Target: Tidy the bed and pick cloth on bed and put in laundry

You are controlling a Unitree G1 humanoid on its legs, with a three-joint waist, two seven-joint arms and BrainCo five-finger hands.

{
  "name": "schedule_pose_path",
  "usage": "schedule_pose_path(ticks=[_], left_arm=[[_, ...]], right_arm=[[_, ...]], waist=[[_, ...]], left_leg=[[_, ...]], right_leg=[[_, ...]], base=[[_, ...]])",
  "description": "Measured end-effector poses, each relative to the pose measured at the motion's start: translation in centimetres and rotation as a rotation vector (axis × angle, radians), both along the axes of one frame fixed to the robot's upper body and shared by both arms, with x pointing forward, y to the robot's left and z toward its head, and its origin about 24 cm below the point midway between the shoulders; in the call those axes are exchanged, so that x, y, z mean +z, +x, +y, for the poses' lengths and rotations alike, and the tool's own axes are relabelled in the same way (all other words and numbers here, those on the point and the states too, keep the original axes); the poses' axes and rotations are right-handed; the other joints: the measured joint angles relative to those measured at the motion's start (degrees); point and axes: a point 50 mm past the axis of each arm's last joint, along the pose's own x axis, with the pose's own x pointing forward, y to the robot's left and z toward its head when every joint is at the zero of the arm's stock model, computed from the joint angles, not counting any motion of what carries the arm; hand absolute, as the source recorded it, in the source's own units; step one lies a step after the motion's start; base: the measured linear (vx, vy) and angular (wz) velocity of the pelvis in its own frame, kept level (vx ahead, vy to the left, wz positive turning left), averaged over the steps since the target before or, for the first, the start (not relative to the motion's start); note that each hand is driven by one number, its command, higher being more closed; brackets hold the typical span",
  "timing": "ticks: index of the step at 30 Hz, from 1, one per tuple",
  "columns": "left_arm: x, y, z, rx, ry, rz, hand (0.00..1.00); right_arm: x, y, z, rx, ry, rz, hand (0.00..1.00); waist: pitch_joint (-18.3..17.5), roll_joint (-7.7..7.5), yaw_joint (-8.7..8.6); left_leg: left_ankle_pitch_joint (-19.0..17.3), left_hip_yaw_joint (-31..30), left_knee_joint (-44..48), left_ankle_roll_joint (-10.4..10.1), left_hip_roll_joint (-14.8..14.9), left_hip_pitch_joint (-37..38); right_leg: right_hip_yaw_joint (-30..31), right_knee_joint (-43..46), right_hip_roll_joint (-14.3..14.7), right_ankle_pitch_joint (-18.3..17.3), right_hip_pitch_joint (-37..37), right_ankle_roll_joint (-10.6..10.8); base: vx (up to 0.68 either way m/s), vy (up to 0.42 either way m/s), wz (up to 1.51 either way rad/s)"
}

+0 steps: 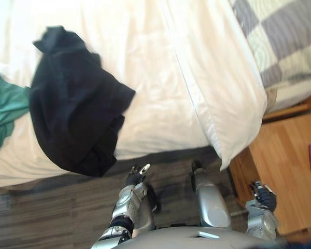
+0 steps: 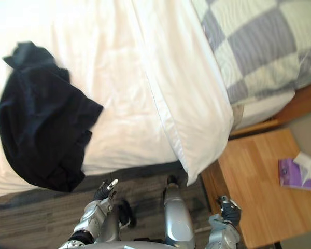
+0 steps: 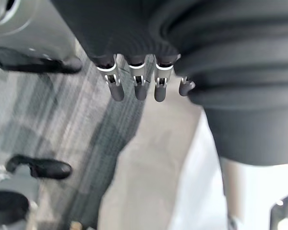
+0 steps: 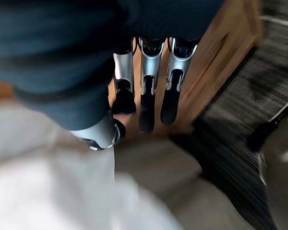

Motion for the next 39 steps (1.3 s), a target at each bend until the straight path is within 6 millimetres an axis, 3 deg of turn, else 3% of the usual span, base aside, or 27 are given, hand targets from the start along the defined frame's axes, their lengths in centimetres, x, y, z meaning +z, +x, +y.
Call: schedule_pose_path(ticks=[4, 10, 15, 18, 21, 24, 25, 26, 28, 30, 31, 32, 33, 34, 35, 36, 37, 38, 39], left_arm=[[-1.0, -2.3, 0.3, -0.024, 0.02, 0.081, 0.0], [-1.4, -3.7, 1.5, -0.035, 0.079, 0.144, 0.0], [-1.4, -3.7, 2.1, -0.037, 0.126, 0.161, 0.0], [-1.2, -3.4, 2.3, -0.025, 0.132, 0.144, 0.0], [-1.2, -3.5, 2.1, -0.018, 0.132, 0.132, 0.0], [-1.5, -4.4, 2.9, -0.002, 0.139, 0.145, 0.0], [-1.5, -4.6, 3.7, 0.005, 0.155, 0.145, 0.0], [-1.4, -4.8, 4.2, 0.015, 0.162, 0.138, 0.0], [-1.3, -5.1, 4.5, 0.023, 0.157, 0.122, 0.0], [-1.1, -5.3, 4.7, 0.027, 0.169, 0.092, 0.0], [-1.0, -5.2, 4.7, 0.026, 0.172, 0.086, 0.0], [-0.9, -4.8, 4.5, 0.014, 0.173, 0.069, 0.0], [-1.0, -4.7, 4.3, 0.006, 0.165, 0.066, 0.0], [-0.9, -4.2, 3.8, -0.01, 0.145, 0.049, 0.0], [-0.8, -3.7, 4.0, -0.02, 0.145, 0.041, 0.0], [-0.9, -3.5, 4.4, -0.029, 0.147, 0.063, 0.0], [-1.0, -3.8, 4.7, -0.028, 0.154, 0.077, 0.0], [-1.0, -3.9, 4.8, -0.029, 0.156, 0.08, 0.0], [-0.9, -4.0, 5.1, -0.036, 0.172, 0.081, 0.0]], right_arm=[[-1.4, -0.7, 2.8, 0.206, 0.013, 0.094, 0.0], [-2.2, -1.3, 3.1, 0.314, 0.039, 0.155, 0.0], [-2.6, -0.7, 3.3, 0.338, 0.106, 0.185, 0.0], [-2.1, 0.0, 2.2, 0.322, 0.089, 0.167, 0.0], [-1.7, 0.4, 0.9, 0.319, 0.052, 0.175, 0.0], [-1.6, 0.6, 0.8, 0.313, 0.041, 0.167, 0.0], [-1.6, 0.7, 1.0, 0.31, 0.048, 0.163, 0.0], [-1.6, 0.5, 0.9, 0.303, 0.048, 0.166, 0.0], [-1.6, 0.5, 0.6, 0.305, 0.029, 0.173, 0.0], [-1.4, 0.3, -0.1, 0.304, 0.0, 0.166, 0.0], [-1.3, 0.4, -0.1, 0.304, -0.004, 0.158, 0.0], [-1.0, 0.9, -0.2, 0.303, -0.012, 0.134, 0.0], [-1.0, 0.8, -0.3, 0.299, -0.014, 0.128, 0.0], [-0.9, 0.9, -0.2, 0.277, -0.007, 0.109, 0.0], [-1.0, 0.9, 0.0, 0.265, 0.003, 0.098, 0.0], [-1.1, 0.8, 1.1, 0.281, 0.035, 0.076, 0.0], [-1.4, 1.2, 3.0, 0.339, 0.078, 0.061, 0.0], [-1.2, 1.6, 3.7, 0.379, 0.079, 0.039, 0.0], [-1.1, 1.7, 4.6, 0.463, 0.067, 0.023, 0.0]], waist=[[-3.3, -0.47, 1.49], [-4.2, -1.01, 2.87], [-2.8, -0.77, 3.02], [-0.4, 1.11, 2.89], [1.1, 2.6, 2.76], [1.3, 1.67, 2.6], [1.4, 0.61, 2.4], [1.4, -0.35, 2.3], [1.4, -0.68, 2.19], [1.1, -0.98, 2.31], [1.1, -0.94, 2.36], [0.8, -0.46, 2.38], [0.6, -0.09, 2.38], [0.3, 0.56, 2.6], [0.4, -0.24, 3.02], [-0.2, -0.82, 3.26], [-0.2, -0.87, 4.6], [-0.4, -1.54, 4.61], [-1.3, -2.73, 4.67]], left_leg=[[2.2, 1.2, -6.4, -0.2, -1.3, 6.6], [5.3, 2.8, -12.9, -0.6, -3.8, 12.2], [4.9, 2.9, -9.7, -0.9, -4.5, 10.7], [0.4, 2.5, -0.1, -0.4, -2.4, 7.1], [-4.8, 3.5, 3.7, 0.6, -0.7, 5.4], [-4.7, 5.3, 6.1, 1.3, -0.9, 4.7], [-2.8, 5.5, 12.0, 1.3, -1.0, 2.1], [-4.4, 4.9, 15.8, 5.2, 0.7, 0.0], [-4.3, 2.7, 15.3, 3.9, 5.2, -0.4], [-1.9, -4.5, 9.8, 1.3, 9.6, 0.0], [-1.4, -6.1, 8.5, 0.5, 10.4, 0.0], [0.1, -8.5, 6.0, -0.2, 11.1, -0.1], [0.5, -8.5, 5.2, -0.8, 11.2, -0.1], [0.5, -8.7, 7.3, -8.4, 10.5, -0.4], [-1.1, -7.9, 10.3, -9.0, 9.7, -1.0], [-4.2, -6.3, 14.1, -8.2, 9.2, -2.0], [-5.4, -1.9, 14.2, -6.4, 9.6, -0.3], [-5.5, -0.1, 13.5, -5.5, 9.2, 1.1], [-5.1, 2.5, 11.1, -4.1, 8.2, 3.1]], right_leg=[[-5.8, -4.5, -1.8, 1.1, 6.7, 0.1], [-12.0, -1.4, -4.4, 0.9, 7.9, -0.3], [-13.1, -2.8, -5.4, 0.4, 8.2, -1.1], [-13.5, -1.0, -5.7, -2.1, 7.5, -0.8], [-13.7, 3.3, -6.5, -3.4, 5.6, -0.5], [-11.7, 6.5, -8.2, -4.7, 3.0, -0.7], [-10.5, 6.0, -9.8, -4.1, 2.1, -1.2], [-9.7, 4.8, -11.3, -3.7, 2.3, -0.1], [-8.6, 3.0, -12.3, -3.0, 3.4, 0.6], [-5.9, 1.9, -14.4, -1.8, 3.1, 3.3], [-5.3, 1.6, -14.9, -1.3, 2.9, 4.2], [-4.0, -0.3, -16.4, 0.8, 2.7, 6.8], [-4.1, -1.7, -17.1, 2.4, 3.1, 8.1], [-4.1, -5.8, -18.3, 6.9, 4.7, 9.5], [-4.1, -8.4, -19.6, 10.1, 5.9, 9.1], [-6.8, -14.4, -20.6, 20.4, 7.3, 6.0], [-12.3, -16.2, -20.4, 25.7, 7.2, 1.9], [-15.3, -12.6, -20.0, 23.8, 6.7, 2.4], [-18.9, -4.8, -17.9, 17.7, 6.5, 3.5]], base=[[0.15, 0.055, 0.2], [0.02, 0.005, 0.01], [-0.06, -0.019, -0.06], [-0.16, 0.014, -0.02], [-0.16, 0.043, -0.04], [-0.02, 0.03, -0.08], [0.0, 0.035, -0.1], [0.02, 0.047, -0.09], [0.02, 0.092, -0.13], [0.01, 0.321, -0.19], [-0.02, 0.478, -0.28], [-0.04, 0.597, -0.25], [-0.04, 0.824, -0.3], [-0.02, 0.595, -0.24], [0.0, 0.751, -0.38], [-0.03, 0.701, -0.77], [-0.02, 0.81, -0.88], [-0.03, 0.5, -1.06], [-0.05, 0.513, -0.74]])
